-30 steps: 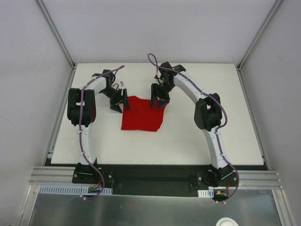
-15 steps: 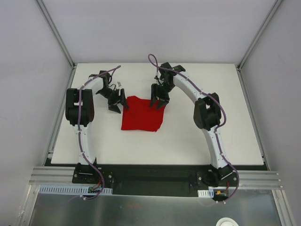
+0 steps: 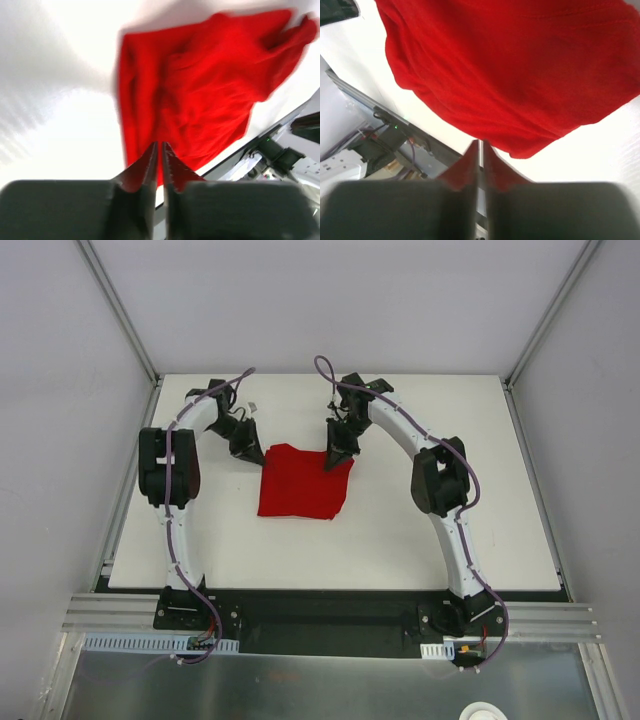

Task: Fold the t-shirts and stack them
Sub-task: Smooth out wrinkles on the folded tshirt

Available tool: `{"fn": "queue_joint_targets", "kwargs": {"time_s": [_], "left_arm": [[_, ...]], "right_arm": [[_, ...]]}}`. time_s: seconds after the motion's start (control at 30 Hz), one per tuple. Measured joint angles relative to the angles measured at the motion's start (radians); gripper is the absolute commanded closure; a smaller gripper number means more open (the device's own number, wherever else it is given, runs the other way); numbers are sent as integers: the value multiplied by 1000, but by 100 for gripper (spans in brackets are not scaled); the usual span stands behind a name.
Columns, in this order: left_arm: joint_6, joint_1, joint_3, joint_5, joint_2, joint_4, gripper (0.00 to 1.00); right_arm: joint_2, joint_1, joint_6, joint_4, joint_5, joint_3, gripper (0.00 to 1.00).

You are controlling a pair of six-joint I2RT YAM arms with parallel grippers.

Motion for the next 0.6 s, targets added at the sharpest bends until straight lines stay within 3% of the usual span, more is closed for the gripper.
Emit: {"fn": "queue_joint_targets", "kwargs": {"time_s": [0.3, 0.47, 0.6], "left_arm": [[-4, -158, 118, -55, -80, -19, 100], [-17, -272, 151, -89, -32, -11, 100], [-26, -278, 150, -162, 29, -13, 100]], "right_arm": [[3, 12, 5, -1, 1, 0, 100], [17, 25, 5, -2, 4, 0, 99], [31, 27, 4, -11, 20, -4, 99]]}}
